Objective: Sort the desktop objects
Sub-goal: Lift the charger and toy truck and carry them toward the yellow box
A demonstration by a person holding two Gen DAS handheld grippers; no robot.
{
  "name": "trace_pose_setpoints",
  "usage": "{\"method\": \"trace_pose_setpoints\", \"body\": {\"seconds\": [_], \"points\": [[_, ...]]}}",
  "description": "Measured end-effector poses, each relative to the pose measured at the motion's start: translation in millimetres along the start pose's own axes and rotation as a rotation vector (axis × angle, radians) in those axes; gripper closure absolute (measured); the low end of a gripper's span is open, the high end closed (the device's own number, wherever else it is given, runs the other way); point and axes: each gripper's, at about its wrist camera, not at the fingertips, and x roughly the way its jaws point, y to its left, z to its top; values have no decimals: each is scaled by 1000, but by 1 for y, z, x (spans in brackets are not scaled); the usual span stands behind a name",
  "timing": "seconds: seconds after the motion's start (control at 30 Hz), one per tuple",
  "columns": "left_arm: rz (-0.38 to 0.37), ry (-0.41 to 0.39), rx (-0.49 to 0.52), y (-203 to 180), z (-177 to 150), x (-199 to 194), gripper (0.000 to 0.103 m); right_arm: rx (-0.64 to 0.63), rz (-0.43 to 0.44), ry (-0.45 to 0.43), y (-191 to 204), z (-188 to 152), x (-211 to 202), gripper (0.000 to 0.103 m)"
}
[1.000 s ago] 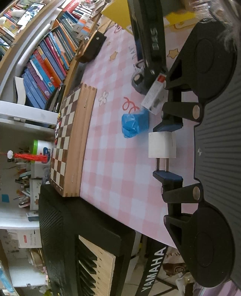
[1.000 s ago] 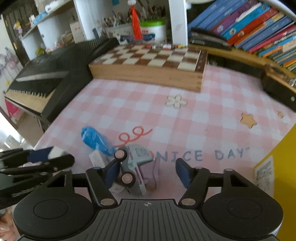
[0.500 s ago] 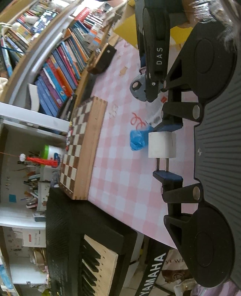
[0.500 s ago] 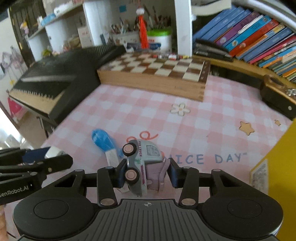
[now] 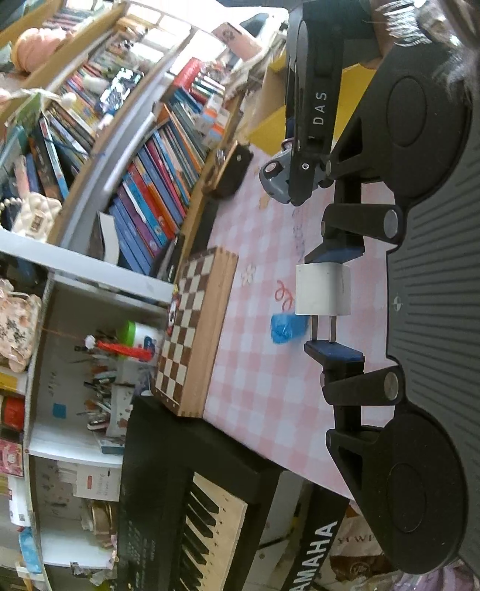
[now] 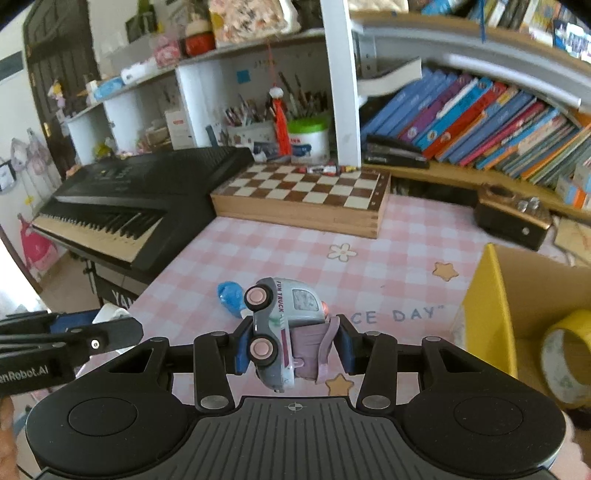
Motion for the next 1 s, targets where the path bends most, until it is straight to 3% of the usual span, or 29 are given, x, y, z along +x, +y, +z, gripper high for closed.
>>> {"method": "trace_pose_setpoints", "body": {"seconds": [0.43, 1.0], "points": [[-80, -11, -8, -7, -25, -69, 63, 48, 29, -24, 23, -36, -68, 59], [-163, 29, 31, -9, -75, -141, 63, 87, -11, -8, 68, -108, -137, 59]]}}
